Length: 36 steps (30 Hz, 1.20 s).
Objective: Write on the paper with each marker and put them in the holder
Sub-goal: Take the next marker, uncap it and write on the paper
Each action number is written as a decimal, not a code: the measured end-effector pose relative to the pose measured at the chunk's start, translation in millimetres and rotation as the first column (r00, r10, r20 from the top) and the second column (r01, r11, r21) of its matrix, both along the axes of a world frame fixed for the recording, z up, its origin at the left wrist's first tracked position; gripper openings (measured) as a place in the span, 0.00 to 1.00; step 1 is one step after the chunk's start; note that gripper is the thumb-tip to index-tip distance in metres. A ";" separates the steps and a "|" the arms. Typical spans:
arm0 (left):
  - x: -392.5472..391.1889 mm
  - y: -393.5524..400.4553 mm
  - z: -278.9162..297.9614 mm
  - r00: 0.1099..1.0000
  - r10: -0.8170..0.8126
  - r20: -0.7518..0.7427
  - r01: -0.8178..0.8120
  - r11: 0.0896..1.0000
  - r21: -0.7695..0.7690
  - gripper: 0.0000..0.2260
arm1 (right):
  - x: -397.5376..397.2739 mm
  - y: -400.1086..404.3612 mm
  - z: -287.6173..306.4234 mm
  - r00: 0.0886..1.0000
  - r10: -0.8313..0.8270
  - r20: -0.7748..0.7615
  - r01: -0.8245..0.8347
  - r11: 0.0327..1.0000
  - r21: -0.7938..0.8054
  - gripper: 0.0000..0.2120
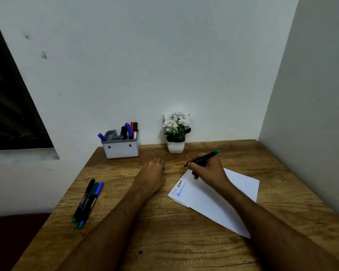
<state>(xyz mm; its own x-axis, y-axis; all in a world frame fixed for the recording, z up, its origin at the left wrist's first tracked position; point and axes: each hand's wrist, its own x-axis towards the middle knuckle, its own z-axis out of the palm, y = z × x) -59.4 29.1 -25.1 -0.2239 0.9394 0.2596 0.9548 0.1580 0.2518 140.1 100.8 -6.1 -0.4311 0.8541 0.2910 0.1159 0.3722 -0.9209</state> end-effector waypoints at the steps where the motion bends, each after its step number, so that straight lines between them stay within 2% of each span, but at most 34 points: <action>1: -0.9 0.0 -0.5 1.000 0.024 -0.010 -0.024 1.000 -0.006 0.10 | 0.1 0.9 0.0 1.000 -0.003 0.001 0.003 1.000 0.001 0.04; 4: -0.7 0.0 -2.1 0.997 0.077 -0.026 -0.077 0.997 -0.006 0.06 | 0.7 4.0 -0.1 1.000 -0.005 0.014 0.005 1.000 -0.006 0.04; 10: 7.8 0.1 4.5 0.982 0.152 -0.108 -0.151 0.988 0.017 0.04 | -1.4 8.5 -4.5 1.000 -0.001 -0.005 0.001 0.999 -0.033 0.04; 13: 9.4 0.0 11.9 0.977 0.197 -0.084 -0.191 0.978 0.080 0.04 | -2.5 8.5 -4.7 1.000 0.010 -0.017 -0.011 1.000 -0.028 0.03; 17: 6.5 1.9 17.8 0.977 0.202 0.067 -0.213 0.948 0.235 0.05 | -5.2 6.8 -1.6 0.999 0.022 -0.048 -0.021 1.000 0.020 0.05; 19: 7.3 0.9 20.3 0.955 0.199 0.221 -0.261 0.917 0.302 0.05 | -7.4 5.4 1.5 0.998 0.021 -0.067 -0.019 0.999 0.035 0.05; 21: 7.0 0.6 23.1 0.889 0.227 0.398 -0.365 0.876 0.314 0.05 | -10.2 3.2 4.8 0.997 0.026 -0.075 -0.022 0.998 0.051 0.05; 23: 3.0 2.9 24.4 0.773 0.235 0.589 -0.453 0.855 0.253 0.04 | -13.7 -1.1 7.7 0.995 0.034 -0.092 -0.028 0.997 0.068 0.05; 24: 0.5 3.7 25.6 0.677 0.228 0.699 -0.492 0.847 0.201 0.04 | -15.5 -3.7 8.5 0.994 0.041 -0.104 -0.033 0.997 0.073 0.04; 25: -1.6 3.4 27.3 0.549 0.208 0.810 -0.527 0.838 0.143 0.05 | -17.7 -6.7 9.3 0.992 0.050 -0.115 -0.041 0.996 0.079 0.04; 27: -2.8 -0.2 31.8 0.238 0.124 0.963 -0.566 0.824 0.034 0.04 | -21.6 -12.6 10.1 0.989 0.074 -0.127 -0.063 0.994 0.087 0.05; 29: -1.4 -8.1 37.8 -0.048 0.031 0.998 -0.564 0.824 -0.053 0.05 | -25.8 -18.7 12.1 0.987 0.098 -0.129 -0.087 0.992 0.090 0.06; 31: -1.6 -14.8 40.4 -0.258 -0.039 0.965 -0.535 0.838 -0.109 0.08 | -30.4 -24.9 12.8 0.984 0.123 -0.131 -0.111 0.989 0.097 0.07; 33: -4.1 -21.3 39.7 -0.374 -0.068 0.925 -0.495 0.858 -0.137 0.10 | -36.3 -32.0 13.1 0.981 0.148 -0.123 -0.135 0.985 0.105 0.07; 36: -7.4 -29.7 36.3 -0.443 -0.095 0.891 -0.470 0.871 -0.141 0.10 | -44.9 -41.1 12.6 0.979 0.183 -0.085 -0.170 0.976 0.136 0.07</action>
